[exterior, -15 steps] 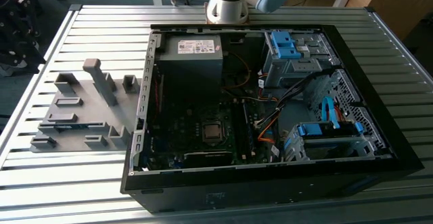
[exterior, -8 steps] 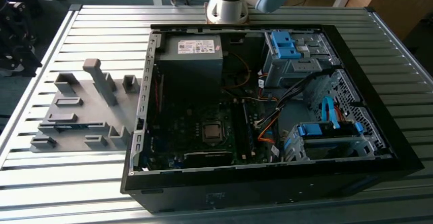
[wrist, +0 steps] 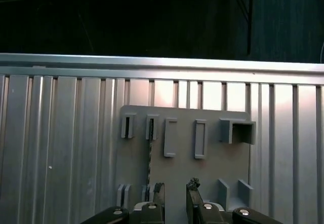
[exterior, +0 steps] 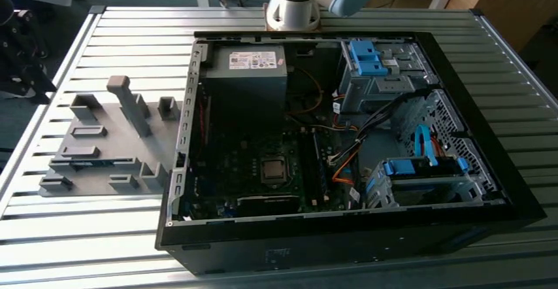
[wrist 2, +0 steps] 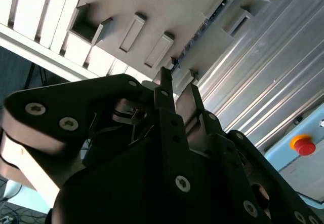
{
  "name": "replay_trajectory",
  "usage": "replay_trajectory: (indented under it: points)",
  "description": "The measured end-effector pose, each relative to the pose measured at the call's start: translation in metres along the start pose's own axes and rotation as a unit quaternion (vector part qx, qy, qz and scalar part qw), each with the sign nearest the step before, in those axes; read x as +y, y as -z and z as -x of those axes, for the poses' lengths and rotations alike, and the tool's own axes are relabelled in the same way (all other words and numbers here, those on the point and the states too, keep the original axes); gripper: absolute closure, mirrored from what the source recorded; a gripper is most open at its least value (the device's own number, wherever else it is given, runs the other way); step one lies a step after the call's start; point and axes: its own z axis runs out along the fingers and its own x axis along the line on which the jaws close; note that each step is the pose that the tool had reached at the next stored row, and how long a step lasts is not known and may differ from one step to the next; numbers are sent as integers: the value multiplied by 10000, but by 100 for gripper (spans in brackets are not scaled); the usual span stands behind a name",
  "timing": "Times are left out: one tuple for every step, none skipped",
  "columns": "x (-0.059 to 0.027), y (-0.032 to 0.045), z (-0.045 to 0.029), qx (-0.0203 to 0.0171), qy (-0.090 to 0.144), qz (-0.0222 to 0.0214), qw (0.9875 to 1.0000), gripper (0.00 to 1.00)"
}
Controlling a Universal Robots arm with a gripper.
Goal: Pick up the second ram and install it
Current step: 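Pick up the second ram and move it above second insertion slot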
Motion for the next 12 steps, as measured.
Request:
replay_trajectory:
  points:
    - [0,-13,-9,1,13,1,10000,69]
    - [1,-30,-27,2,13,1,10000,69]
    - [0,-48,-41,1,14,0,10000,69]
    - [-1,-68,-56,1,14,-1,10000,69]
    - [-2,-86,-66,1,14,-1,10000,69]
    - [-2,-103,-72,1,14,-1,10000,69]
    - [-2,-121,-80,1,14,-1,10000,69]
    - [-3,-139,-87,1,14,-1,10000,69]
    - [-3,-156,-95,1,14,0,10000,69]
    - [-4,-174,-102,1,14,0,10000,69]
    - [-4,-192,-110,1,14,0,10000,69]
    - [-4,-210,-118,1,13,0,10000,69]
